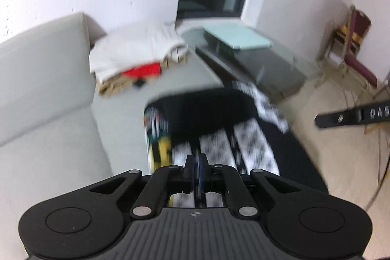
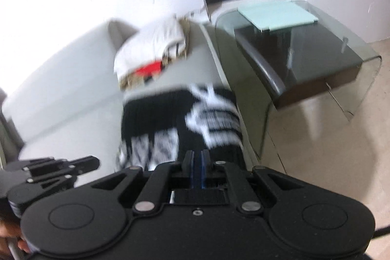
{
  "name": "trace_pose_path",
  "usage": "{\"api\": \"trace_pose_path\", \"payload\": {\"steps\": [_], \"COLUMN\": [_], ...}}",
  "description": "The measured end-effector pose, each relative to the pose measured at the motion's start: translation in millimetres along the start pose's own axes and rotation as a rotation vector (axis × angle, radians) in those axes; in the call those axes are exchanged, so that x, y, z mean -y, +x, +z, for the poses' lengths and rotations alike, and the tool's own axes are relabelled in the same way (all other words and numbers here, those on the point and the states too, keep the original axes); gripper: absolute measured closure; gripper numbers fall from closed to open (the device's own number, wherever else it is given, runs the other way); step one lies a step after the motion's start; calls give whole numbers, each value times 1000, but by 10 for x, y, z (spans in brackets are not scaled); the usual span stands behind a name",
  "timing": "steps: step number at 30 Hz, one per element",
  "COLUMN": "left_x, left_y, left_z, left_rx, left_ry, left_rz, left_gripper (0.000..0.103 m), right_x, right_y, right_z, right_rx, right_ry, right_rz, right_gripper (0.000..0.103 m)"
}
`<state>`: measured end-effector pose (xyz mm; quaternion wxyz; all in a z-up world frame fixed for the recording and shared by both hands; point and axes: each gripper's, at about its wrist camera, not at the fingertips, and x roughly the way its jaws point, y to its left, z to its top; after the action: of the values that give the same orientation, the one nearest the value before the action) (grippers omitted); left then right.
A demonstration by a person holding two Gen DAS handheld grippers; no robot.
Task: Fold clothes
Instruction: 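Lower the sweater bundle onto the sofa beside the clothes pile with both grippers, then open both grippers and withdraw from the placed sweater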
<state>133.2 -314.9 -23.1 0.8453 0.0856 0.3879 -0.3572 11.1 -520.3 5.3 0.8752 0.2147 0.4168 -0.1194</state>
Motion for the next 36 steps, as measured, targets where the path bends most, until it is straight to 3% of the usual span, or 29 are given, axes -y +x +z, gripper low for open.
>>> {"api": "trace_pose_path", "payload": {"steps": [4,9,13,17,22,25,27,30,31,33,36], "left_x": [-23,-70,-188,-77,92,194,262,380,424,512,653], "left_y": [450,1146,1408,1029,475,143,-78,-469,-615,-909,-1240], "left_z": [293,336,268,214,150,111,85,-8,-55,-148,-231], "left_rx": [30,-87,-141,-127,-101,-85,-75,-62,-58,-51,-52], "left_ry": [-13,46,32,28,26,25,24,10,2,-14,-1], "left_rz": [40,71,56,56,58,59,60,62,63,65,84], "left_gripper": [99,101,101,101,100,91,75,56,53,33,20], "right_x": [-17,-12,-26,-24,-84,-159,-222,-361,-410,-476,-562], "right_y": [458,1066,1409,1512,1067,661,348,-151,-325,-641,-1027], "right_z": [217,231,189,213,226,144,31,-188,-267,-411,-551], "right_rx": [5,-70,-104,-113,-74,-57,-49,-18,-2,14,2], "right_ry": [29,25,-14,7,23,14,-9,-86,-113,-133,-127], "right_rz": [-39,-114,-158,-175,-155,-144,-128,-131,-139,-136,-107], "right_gripper": [97,98,100,101,100,90,62,31,27,18,10]}}
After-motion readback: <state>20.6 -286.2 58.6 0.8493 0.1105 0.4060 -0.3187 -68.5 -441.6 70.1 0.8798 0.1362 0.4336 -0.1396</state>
